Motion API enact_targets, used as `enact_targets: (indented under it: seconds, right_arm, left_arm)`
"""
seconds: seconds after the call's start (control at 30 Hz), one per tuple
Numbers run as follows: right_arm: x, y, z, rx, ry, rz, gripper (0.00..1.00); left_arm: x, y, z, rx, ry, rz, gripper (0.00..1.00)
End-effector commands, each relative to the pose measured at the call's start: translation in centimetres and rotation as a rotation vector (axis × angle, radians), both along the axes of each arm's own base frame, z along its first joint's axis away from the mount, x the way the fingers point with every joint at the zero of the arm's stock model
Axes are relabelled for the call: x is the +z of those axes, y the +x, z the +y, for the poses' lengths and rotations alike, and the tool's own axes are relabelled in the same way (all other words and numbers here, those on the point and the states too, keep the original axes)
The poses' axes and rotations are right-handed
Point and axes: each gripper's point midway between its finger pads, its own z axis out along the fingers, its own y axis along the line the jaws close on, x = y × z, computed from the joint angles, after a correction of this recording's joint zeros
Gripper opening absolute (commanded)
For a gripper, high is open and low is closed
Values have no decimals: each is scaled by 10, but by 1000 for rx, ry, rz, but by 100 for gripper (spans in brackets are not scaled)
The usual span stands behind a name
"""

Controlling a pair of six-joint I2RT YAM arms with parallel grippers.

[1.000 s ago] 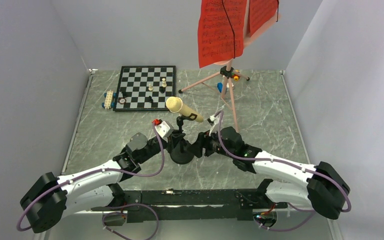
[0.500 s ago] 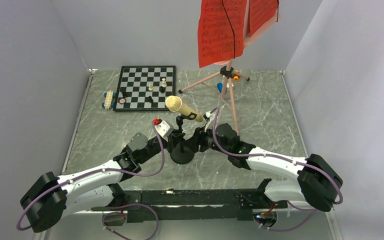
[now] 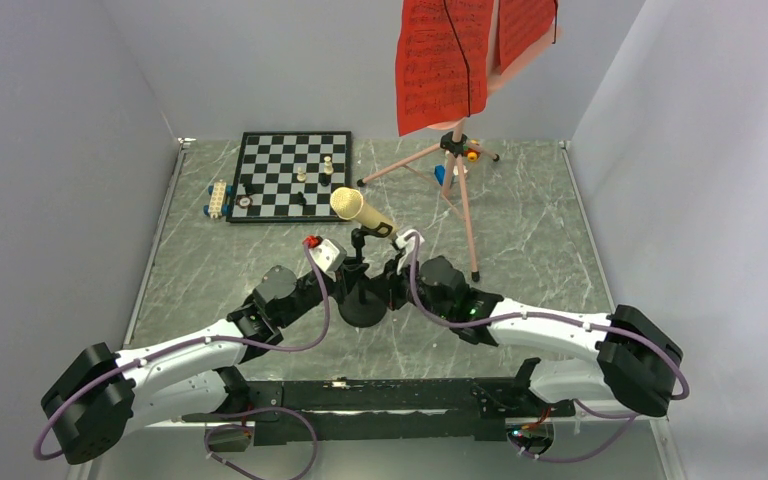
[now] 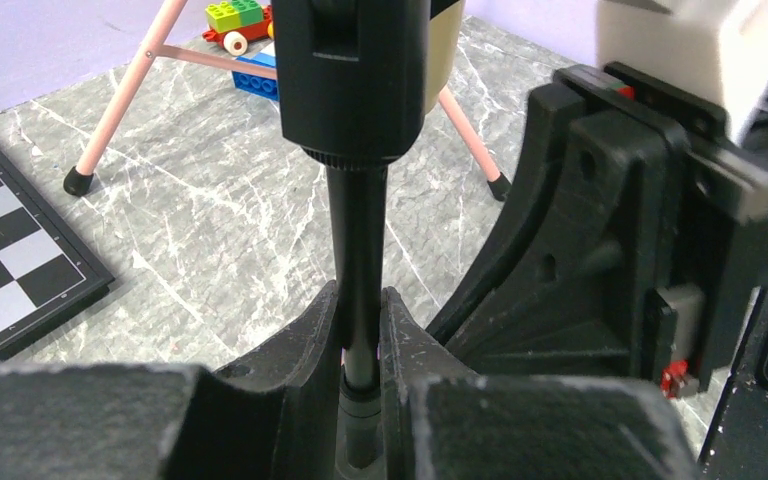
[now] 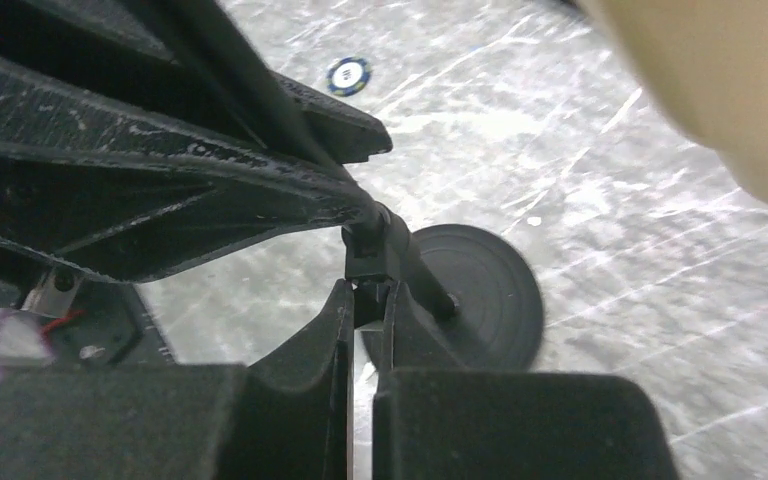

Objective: Pack up the instrument practice props

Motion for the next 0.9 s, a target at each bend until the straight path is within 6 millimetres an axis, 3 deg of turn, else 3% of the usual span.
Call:
enact_targets:
  seconds: [0.0, 0.4, 0.53, 0.7, 0.87]
  right_arm:
    - [1, 19, -17, -124, -222, -281, 0]
    - [-11, 10, -26, -347, -818, -820, 0]
    - [-16, 4, -19, -349, -877, -867, 0]
    - [-6, -7, -6, -284, -705, -754, 0]
    - [2, -18, -2, -217, -538, -551, 57]
  left_arm:
    - [12, -3, -11, -28, -48, 17, 0]
    - [1, -5, -11, -29, -66, 46, 0]
    - [1, -5, -10, -28, -61, 45, 0]
    - [-2, -3, -4, 4, -56, 39, 0]
    - [-4, -2, -1, 22, -63, 40, 0]
